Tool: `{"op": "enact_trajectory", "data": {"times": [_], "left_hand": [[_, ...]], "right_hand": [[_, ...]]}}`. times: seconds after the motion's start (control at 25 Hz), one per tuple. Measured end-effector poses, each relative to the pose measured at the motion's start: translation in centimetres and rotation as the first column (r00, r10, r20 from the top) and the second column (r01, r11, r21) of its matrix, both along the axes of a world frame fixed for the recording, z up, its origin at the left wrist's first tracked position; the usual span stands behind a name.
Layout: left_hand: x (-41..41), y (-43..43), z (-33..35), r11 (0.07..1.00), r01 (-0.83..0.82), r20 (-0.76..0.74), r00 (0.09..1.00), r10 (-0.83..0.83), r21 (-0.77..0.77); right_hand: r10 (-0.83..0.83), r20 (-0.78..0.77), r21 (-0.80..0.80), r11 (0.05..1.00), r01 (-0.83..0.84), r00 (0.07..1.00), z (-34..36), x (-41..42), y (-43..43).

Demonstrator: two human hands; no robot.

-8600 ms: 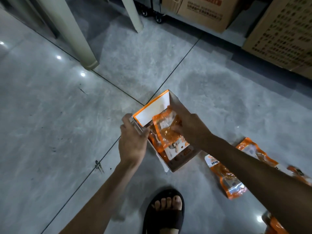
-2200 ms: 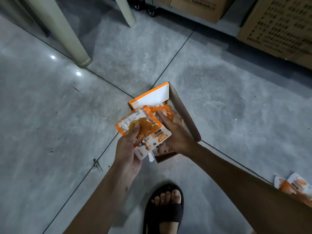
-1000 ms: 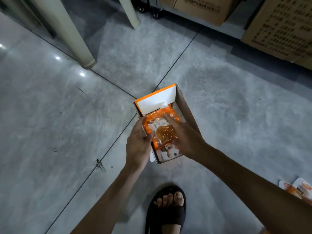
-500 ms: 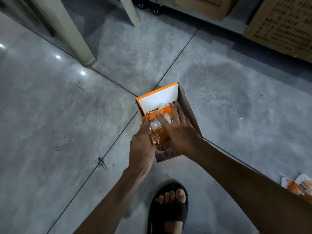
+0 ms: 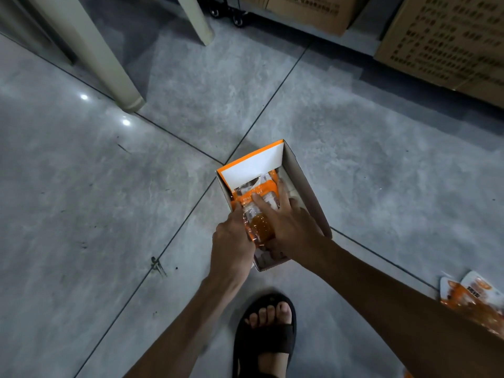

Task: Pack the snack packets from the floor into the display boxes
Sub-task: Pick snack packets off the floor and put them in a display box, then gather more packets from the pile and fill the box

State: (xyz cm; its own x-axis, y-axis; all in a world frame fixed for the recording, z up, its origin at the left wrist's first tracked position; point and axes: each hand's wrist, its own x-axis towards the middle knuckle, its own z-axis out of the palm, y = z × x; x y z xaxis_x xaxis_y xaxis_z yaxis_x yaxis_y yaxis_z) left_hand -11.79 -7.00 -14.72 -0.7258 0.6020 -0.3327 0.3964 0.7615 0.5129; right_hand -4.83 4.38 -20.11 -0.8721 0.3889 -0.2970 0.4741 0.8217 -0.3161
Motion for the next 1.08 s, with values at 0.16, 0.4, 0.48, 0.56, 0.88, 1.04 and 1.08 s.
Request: {"op": "enact_trajectory", "data": {"times": [0.16,0.4,0.48,0.56,0.88,1.04,1.08], "left_hand": [[-0.2,-0.2,-0.5,1.0,-0.008,0.037,0.999,0.008,-0.013],[-0.4,-0.2,-0.9,0.999,-0.034,0.013,0.999,0.034,-0.008],[-0.5,0.0,-0.3,0.994,-0.033,-0.086,0.996,0.024,-0.103],[0.1,0.4,1.0,0.988,-0.023,-0.237,0.971,-0.014,-0.151],[9.3,8.6,9.1,0.875,0.467,0.043,0.879,-0.475,0.128],[17.1,11.8,14.5,0.736,0.676,0.436,0.651,-0.621,0.039],[18.6,11.8,15.3,0.653,0.757,0.429,0.597,-0.678,-0.021]], "right_hand": [[0.013,0.026,0.024,1.0,-0.013,1.0,0.8,-0.1,0.0],[-0.019,-0.121,-0.045,0.999,0.014,0.992,2.6,1.9,0.8],[-0.046,-0.226,-0.129,0.991,0.017,0.973,3.9,3.3,1.8],[-0.176,-0.254,-0.24,0.964,0.115,0.951,5.5,5.6,3.1],[-0.66,-0.18,-0.443,0.717,0.539,0.729,9.8,20.2,6.4],[-0.809,0.003,-0.41,0.535,0.738,0.588,11.8,32.8,6.1],[-0.827,0.046,-0.401,0.498,0.769,0.56,11.8,35.7,5.6]]}}
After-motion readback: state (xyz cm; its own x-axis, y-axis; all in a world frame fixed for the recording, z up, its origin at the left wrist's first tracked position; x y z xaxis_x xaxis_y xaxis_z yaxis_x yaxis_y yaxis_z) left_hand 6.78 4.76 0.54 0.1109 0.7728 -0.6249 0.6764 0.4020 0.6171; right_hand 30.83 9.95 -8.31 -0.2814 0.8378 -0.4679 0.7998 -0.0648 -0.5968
